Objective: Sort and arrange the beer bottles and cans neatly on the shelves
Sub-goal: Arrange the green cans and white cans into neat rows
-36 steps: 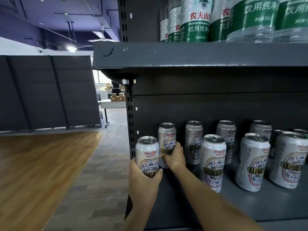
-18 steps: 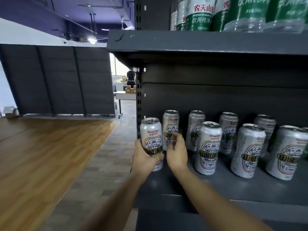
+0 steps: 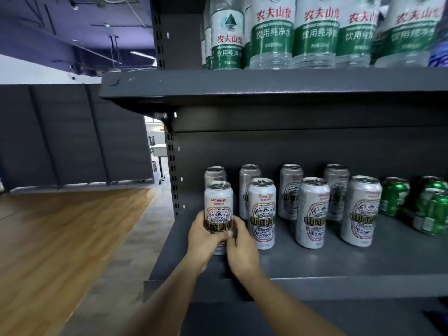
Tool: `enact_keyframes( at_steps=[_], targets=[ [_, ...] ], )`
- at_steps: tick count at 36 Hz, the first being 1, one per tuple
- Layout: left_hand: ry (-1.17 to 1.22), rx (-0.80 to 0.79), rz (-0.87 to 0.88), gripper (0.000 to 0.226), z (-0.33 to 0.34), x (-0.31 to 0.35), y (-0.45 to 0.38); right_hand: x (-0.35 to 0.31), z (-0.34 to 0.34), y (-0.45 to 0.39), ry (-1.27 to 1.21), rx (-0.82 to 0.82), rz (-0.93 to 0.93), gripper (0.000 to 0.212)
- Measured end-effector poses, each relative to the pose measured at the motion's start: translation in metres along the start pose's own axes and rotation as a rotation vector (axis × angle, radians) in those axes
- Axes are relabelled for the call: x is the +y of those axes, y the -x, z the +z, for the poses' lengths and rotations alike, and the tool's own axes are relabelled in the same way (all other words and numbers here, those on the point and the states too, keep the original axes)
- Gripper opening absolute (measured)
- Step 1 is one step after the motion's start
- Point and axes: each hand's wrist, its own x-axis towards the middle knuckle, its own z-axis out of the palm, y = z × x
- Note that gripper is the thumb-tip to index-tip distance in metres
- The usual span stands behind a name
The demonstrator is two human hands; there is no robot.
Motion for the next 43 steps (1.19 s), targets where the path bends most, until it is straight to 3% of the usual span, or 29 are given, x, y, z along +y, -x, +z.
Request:
enact_keyframes(
  at_steps=[8, 18, 24, 30, 35, 39, 43],
  targets=[
    [0.003, 0.053, 0.027, 0.059, -0.004, -0.007, -0.012, -0.005, -0.005, 0.006, 0.154, -0.102, -0.022, 0.064],
    [-0.152, 0.064, 0.010, 0.066, -0.005, -0.014, -0.020, -0.004, -0.003, 0.003, 0.277, -0.125, 0.017, 0.046],
    [-0.185, 0.152, -0.040, 0.072, -0.001, -0.011, -0.005, -0.008, -0.012, 0.006, 0.261, -0.156, 0.017, 0.048],
    [-0.484, 0.175, -0.144, 0.080, -0.001, -0.002, 0.031, -0.002, -0.032, 0.024, 0.427, -0.231, -0.056, 0.047],
    [-0.737, 0.118, -0.052, 0.047, 0.004, 0.006, 0.054, 0.005, -0.062, 0.042, 0.485, -0.208, -0.083, 0.050],
    [-0.922, 0.089, 0.089, 0.040, 0.023, 0.018, 0.076, 0.011, -0.095, 0.055, 0.502, -0.114, -0.071, 0.048],
    [-0.954, 0.006, 0.233, 0.045, 0.052, 0.025, 0.092, 0.023, -0.133, 0.067, 0.557, -0.031, -0.005, 0.050]
  ],
)
